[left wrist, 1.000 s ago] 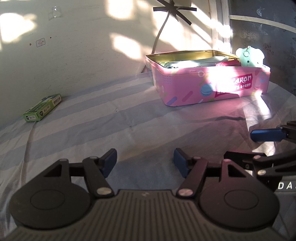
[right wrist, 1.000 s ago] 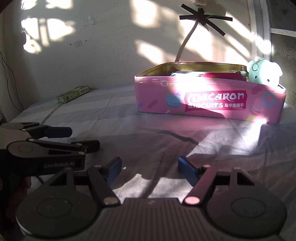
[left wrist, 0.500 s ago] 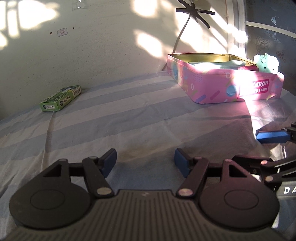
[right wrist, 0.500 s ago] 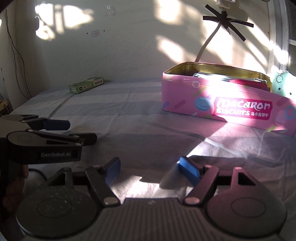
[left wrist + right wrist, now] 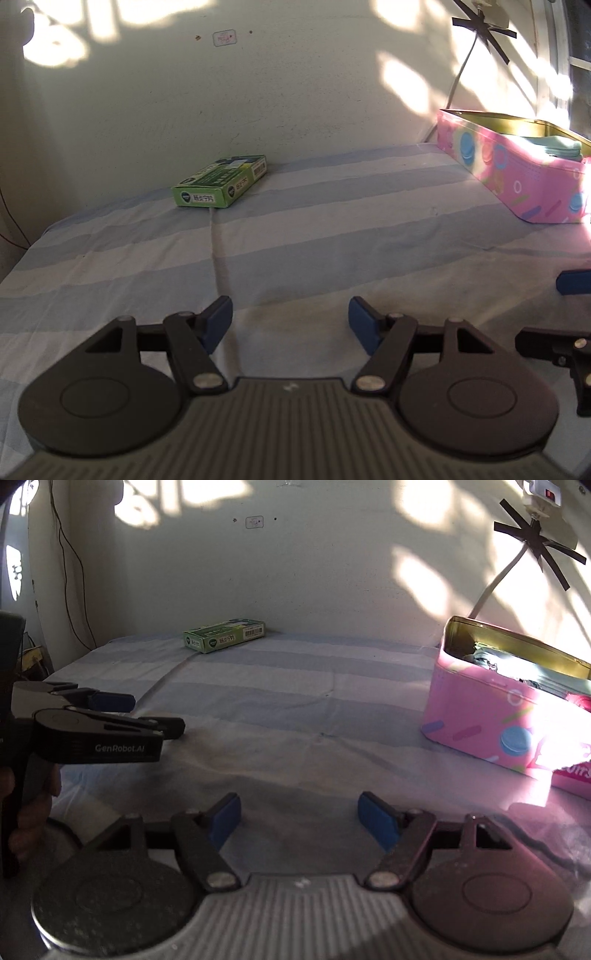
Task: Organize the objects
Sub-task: 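Withdraw both grippers from the tin toward the green medicine box, then close the right gripper on the green medicine box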
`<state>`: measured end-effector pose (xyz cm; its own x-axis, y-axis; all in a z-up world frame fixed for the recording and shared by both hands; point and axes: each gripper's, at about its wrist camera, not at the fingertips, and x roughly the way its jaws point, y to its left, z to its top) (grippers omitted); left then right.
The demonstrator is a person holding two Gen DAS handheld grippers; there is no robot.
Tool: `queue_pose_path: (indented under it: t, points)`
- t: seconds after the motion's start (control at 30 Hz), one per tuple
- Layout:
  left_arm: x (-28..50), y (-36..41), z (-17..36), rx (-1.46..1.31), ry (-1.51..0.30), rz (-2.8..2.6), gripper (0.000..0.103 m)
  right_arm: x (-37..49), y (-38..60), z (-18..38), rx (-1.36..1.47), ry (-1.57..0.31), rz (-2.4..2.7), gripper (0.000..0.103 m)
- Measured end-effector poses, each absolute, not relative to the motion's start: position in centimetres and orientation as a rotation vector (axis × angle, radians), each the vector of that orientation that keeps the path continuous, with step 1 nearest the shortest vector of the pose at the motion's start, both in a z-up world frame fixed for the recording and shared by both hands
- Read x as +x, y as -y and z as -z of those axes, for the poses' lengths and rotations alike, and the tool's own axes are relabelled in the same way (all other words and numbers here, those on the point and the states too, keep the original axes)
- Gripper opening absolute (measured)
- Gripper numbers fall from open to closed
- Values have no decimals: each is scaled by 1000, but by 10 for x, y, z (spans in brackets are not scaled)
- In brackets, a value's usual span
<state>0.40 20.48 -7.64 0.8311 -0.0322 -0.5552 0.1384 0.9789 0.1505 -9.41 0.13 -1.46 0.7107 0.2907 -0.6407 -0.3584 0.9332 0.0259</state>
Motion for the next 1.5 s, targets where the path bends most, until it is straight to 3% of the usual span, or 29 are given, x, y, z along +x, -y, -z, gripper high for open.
queue_pose_path:
  t: [0.13, 0.27, 0.4, 0.6, 0.8, 1.03, 1.5]
  points:
    - [22, -232, 74, 168, -584, 32, 71, -75, -20, 14, -95, -720, -394, 72]
    - [35, -265, 73, 149, -564, -40, 71, -49, -44, 16, -99, -732, -389, 78]
    - [39, -308, 70, -79, -586, -44, 71, -21, -78, 18, -109, -733, -402, 81]
    - [32, -346, 56, -119, -506, -212, 74, 40, -140, 19, -34, -722, -430, 81]
    - [41, -376, 65, -352, -590, -151, 74, 116, -194, 15, 142, -740, -346, 103]
    - [39, -375, 62, -415, -588, -92, 74, 191, -241, 20, 242, -879, -181, 103]
    - [42, -372, 63, -465, -579, -64, 74, 200, -231, 22, 306, -909, -126, 103]
